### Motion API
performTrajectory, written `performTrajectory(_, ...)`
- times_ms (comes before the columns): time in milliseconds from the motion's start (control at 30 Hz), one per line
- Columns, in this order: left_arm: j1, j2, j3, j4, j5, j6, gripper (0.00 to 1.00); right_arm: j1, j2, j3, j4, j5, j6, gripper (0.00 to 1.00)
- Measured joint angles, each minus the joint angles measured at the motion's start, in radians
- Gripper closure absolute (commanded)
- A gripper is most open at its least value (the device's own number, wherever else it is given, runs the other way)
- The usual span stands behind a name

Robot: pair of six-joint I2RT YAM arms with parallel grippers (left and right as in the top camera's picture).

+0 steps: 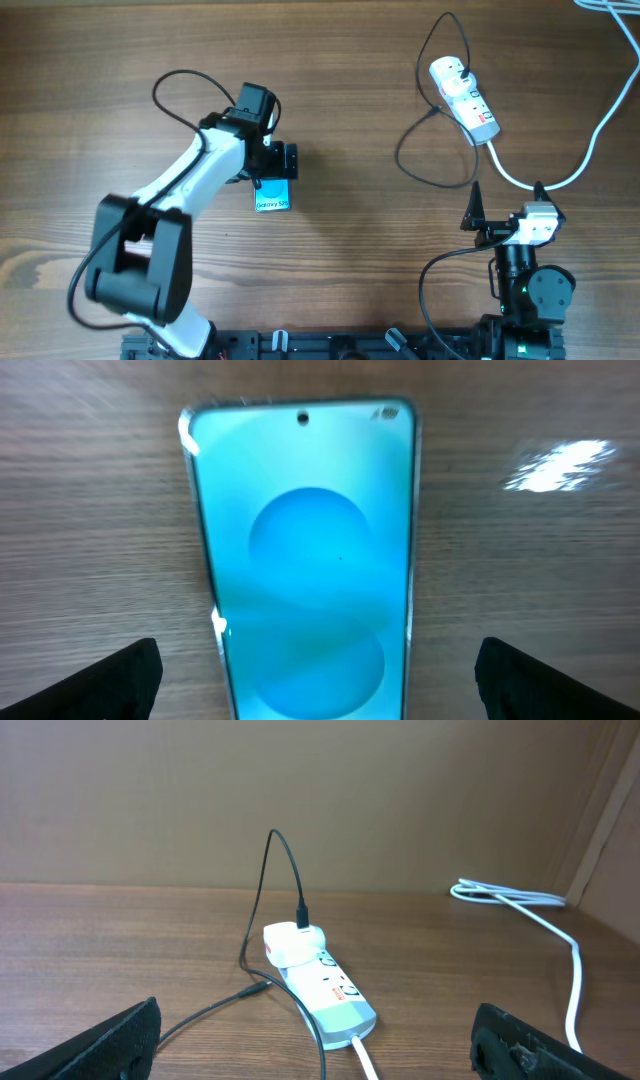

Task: Plug charger to phone and switch on socket
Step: 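Move the left gripper over the Galaxy S25 phone and lower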

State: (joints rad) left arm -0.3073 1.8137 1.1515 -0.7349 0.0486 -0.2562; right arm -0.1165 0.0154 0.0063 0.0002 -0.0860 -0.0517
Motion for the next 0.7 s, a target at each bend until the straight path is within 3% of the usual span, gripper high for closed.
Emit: performTrajectory(700,-0.006,0.074,0.002,0.005,-0.019,-0.081,0.00,0.000,0.000,0.000,0.000,0.000,0.000,0.00)
